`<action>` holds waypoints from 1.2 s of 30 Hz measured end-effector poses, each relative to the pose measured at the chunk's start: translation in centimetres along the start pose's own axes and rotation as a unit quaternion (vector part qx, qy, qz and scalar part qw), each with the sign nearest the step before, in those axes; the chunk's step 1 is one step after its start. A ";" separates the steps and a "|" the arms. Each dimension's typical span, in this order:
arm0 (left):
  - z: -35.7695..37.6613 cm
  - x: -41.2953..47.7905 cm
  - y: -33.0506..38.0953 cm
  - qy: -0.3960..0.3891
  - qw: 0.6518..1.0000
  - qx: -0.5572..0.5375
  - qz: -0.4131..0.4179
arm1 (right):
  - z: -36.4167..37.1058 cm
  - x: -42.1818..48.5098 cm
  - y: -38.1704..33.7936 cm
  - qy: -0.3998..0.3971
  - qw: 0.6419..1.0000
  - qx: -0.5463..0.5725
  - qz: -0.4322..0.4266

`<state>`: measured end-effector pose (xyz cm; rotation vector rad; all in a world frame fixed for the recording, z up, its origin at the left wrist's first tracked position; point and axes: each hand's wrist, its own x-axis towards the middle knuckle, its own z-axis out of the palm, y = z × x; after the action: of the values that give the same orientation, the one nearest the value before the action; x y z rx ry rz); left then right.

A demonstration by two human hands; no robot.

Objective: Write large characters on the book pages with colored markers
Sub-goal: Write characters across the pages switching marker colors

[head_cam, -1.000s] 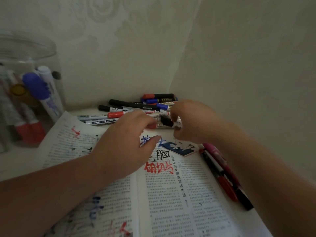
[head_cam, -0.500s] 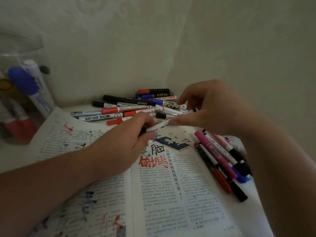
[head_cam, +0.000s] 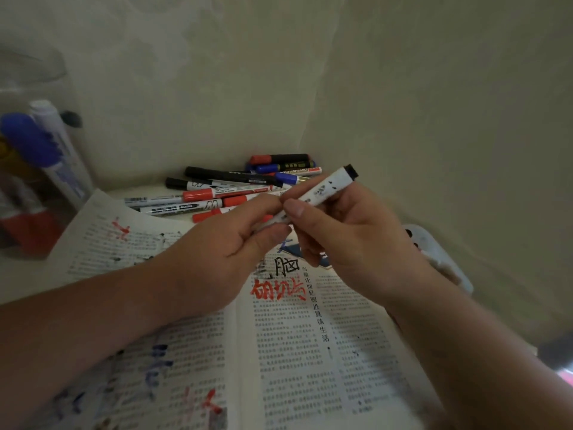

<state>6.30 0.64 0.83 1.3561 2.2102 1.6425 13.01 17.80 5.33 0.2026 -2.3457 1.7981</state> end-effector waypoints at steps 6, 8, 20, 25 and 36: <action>0.3 -0.2 -0.5 -0.021 0.999 -0.025 -0.031 | -0.9 -1.0 -0.6 0.156 0.987 -0.018 -0.027; 0.3 -0.5 -0.6 -0.034 0.999 -0.010 -0.038 | -2.5 -1.5 -0.9 0.203 0.977 -0.056 0.032; 0.9 -0.1 -1.2 -0.009 0.999 0.032 -0.017 | -3.9 -3.6 0.9 0.061 0.965 -0.176 0.184; 0.7 -0.2 -1.2 -0.014 0.999 0.045 -0.019 | -4.0 -3.5 1.2 0.078 0.955 -0.195 0.209; 0.2 -0.2 -0.8 -0.027 0.983 0.178 0.043 | -4.1 -3.2 1.5 0.086 0.930 -0.284 0.217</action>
<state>6.03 0.67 -0.02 1.5738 2.5334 1.2528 16.05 22.19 4.21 -0.5664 -2.7964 1.1137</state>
